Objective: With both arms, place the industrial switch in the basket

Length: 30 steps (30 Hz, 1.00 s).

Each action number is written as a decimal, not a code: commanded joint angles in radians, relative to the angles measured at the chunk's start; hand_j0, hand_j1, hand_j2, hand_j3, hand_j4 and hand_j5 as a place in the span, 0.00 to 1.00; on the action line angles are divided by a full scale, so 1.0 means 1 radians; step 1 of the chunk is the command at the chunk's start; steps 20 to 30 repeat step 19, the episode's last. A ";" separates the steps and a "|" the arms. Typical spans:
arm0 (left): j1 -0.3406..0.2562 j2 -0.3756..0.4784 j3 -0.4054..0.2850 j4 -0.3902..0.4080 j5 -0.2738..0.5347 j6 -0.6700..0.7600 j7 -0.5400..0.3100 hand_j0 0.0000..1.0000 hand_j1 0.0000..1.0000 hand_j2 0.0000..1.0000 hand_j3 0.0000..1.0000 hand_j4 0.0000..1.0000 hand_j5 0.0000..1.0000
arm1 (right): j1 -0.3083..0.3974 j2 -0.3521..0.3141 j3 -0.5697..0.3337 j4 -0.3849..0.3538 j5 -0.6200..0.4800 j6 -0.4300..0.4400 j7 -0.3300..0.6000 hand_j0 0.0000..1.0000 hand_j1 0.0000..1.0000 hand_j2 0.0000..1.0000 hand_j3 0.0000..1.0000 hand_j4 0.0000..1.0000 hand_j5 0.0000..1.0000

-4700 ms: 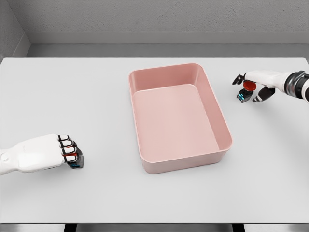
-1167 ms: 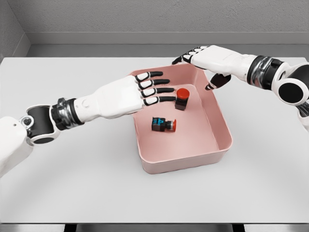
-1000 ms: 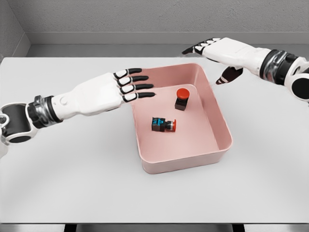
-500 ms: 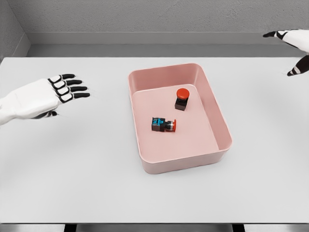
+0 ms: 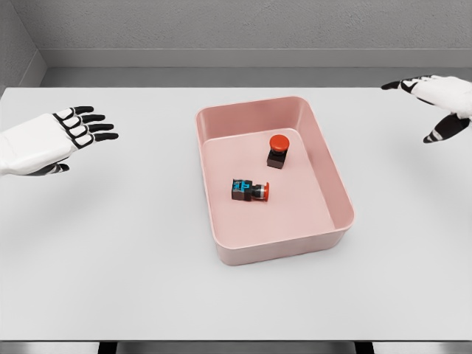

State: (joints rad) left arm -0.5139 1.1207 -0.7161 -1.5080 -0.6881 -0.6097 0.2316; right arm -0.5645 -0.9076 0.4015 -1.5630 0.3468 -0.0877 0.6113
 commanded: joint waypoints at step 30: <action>0.000 0.001 0.001 0.000 0.005 -0.001 0.000 1.00 1.00 1.00 1.00 1.00 1.00 | 0.002 0.004 0.039 -0.037 -0.003 0.005 0.000 1.00 1.00 1.00 1.00 1.00 1.00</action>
